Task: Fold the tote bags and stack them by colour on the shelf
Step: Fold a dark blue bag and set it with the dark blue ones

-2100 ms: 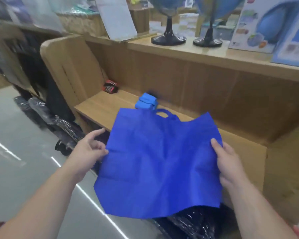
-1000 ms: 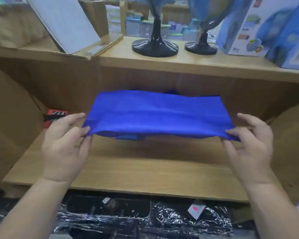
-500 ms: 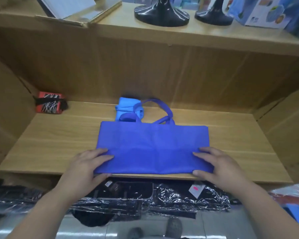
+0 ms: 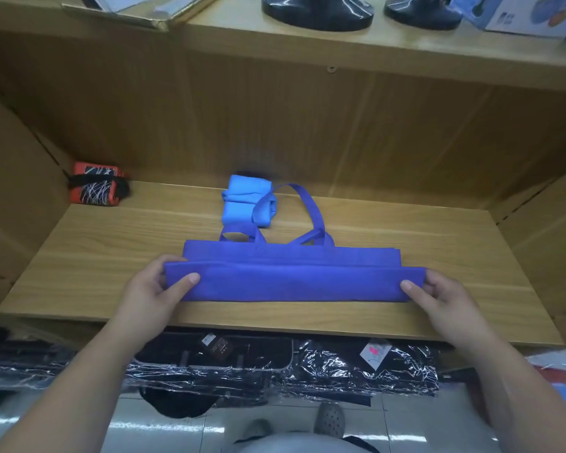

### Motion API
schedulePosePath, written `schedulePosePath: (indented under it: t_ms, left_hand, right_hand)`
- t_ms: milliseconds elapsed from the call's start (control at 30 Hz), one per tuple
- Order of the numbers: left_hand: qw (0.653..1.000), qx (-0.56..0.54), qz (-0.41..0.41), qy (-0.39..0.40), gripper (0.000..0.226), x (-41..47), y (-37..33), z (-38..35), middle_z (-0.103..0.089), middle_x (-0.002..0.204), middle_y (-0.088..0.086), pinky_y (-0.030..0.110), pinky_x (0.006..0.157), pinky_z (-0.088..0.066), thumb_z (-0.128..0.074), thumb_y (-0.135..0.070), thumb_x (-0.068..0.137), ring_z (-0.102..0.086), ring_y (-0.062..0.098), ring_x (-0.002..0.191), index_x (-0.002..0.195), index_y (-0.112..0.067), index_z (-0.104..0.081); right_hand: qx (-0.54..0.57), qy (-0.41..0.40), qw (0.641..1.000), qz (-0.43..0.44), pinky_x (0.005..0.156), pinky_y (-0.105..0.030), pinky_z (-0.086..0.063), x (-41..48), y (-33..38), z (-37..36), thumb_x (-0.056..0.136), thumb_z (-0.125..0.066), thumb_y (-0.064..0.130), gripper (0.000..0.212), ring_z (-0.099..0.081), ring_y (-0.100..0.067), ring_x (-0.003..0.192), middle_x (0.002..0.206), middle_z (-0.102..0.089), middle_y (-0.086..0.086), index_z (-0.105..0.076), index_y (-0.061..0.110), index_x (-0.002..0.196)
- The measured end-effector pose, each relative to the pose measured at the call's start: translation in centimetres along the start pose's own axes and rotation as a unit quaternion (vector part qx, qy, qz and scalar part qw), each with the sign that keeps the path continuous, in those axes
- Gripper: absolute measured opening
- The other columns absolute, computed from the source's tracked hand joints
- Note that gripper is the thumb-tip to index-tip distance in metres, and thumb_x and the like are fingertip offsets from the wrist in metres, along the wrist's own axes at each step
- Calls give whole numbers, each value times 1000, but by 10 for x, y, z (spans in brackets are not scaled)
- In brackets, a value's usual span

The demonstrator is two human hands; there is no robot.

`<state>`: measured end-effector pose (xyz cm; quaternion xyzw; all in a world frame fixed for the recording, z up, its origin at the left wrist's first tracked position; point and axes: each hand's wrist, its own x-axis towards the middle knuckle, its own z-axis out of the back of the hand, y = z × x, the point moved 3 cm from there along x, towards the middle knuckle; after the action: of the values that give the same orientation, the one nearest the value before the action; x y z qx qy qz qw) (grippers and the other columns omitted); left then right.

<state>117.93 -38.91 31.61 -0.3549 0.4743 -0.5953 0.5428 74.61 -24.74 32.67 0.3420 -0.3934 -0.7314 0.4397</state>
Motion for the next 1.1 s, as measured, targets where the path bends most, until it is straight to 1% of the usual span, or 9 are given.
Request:
schedulePosePath:
  t_ms: [167, 300, 500, 700, 833, 900, 967, 1033, 1100]
  left_hand:
    - [990, 123, 13, -72, 19, 8, 0, -5, -74, 83, -17, 30, 75, -51, -70, -25, 93, -68, 2, 81, 107, -26, -59]
    - [955, 280, 15, -94, 39, 14, 0, -9, -67, 83, 8, 43, 70, -47, -64, -45, 92, -63, 37, 83, 114, -14, -55]
    - [902, 417, 37, -104, 52, 22, -8, -14, -71, 90, 17, 41, 68, -47, -54, -61, 92, -65, 41, 88, 114, -15, -57]
    - [885, 452, 79, -77, 73, 24, -18, -20, -58, 76, 1, 35, 61, -42, -55, -89, 67, -57, 31, 77, 90, -20, -47]
    - [881, 463, 52, -87, 81, 25, -18, -25, -54, 88, -1, 35, 63, -46, -65, -90, 54, -59, 29, 83, 87, -19, -48]
    - [885, 454, 14, -102, 81, 26, -14, -27, -54, 95, 4, 40, 73, -49, -72, -85, 52, -59, 31, 93, 86, -16, -50]
    - [887, 449, -7, -106, 81, 28, -12, -29, -57, 94, 7, 42, 79, -48, -77, -81, 50, -57, 34, 96, 86, -13, -51]
    - [897, 430, -11, -97, 80, 27, -12, -32, -57, 87, 6, 42, 76, -47, -82, -74, 52, -56, 34, 93, 90, -13, -48]
    - [921, 381, -2, -85, 78, 23, -11, -34, -56, 80, 4, 41, 70, -46, -88, -63, 56, -58, 35, 86, 98, -13, -45]
  right_hand:
    - [-55, -76, 995, -29, 75, -36, -47, 14, -2, -13, 98, -64, 32, 18, -67, -13, 78, 81, -75, 10, -67, 18, 87]
    - [-170, -119, 978, -33, 69, -38, -45, 19, 5, -16, 96, -62, 44, 30, -60, -27, 74, 75, -66, -2, -59, 19, 80]
    - [-267, -156, 951, -26, 61, -37, -42, 22, 4, -21, 94, -63, 49, 31, -57, -31, 71, 67, -59, 1, -57, 19, 89]
    - [-298, -157, 941, -33, 63, -34, -44, 28, 2, -23, 91, -67, 50, 38, -62, -30, 78, 77, -65, -1, -58, 25, 117]
    - [-368, -174, 907, 105, 86, -45, -48, 28, 21, -31, 86, -74, 23, 42, -58, -38, 104, 113, -62, -10, -65, 22, 127]
    - [-390, -129, 886, 216, 95, -49, -45, 25, 41, -55, 88, -62, 28, 35, -57, -36, 114, 124, -63, -6, -68, 25, 123]
    - [-397, -7, 873, 284, 104, -48, -38, 17, 55, -89, 93, -48, 45, 41, -51, -28, 126, 137, -59, 1, -65, 32, 128]
    - [-414, 100, 858, 287, 111, -47, -31, 9, 58, -120, 95, -37, 60, 52, -44, -23, 133, 147, -53, 5, -60, 38, 135]
    - [-418, 135, 865, 244, 114, -44, -25, 7, 57, -134, 93, -27, 67, 61, -40, -22, 135, 148, -49, 8, -56, 39, 138]
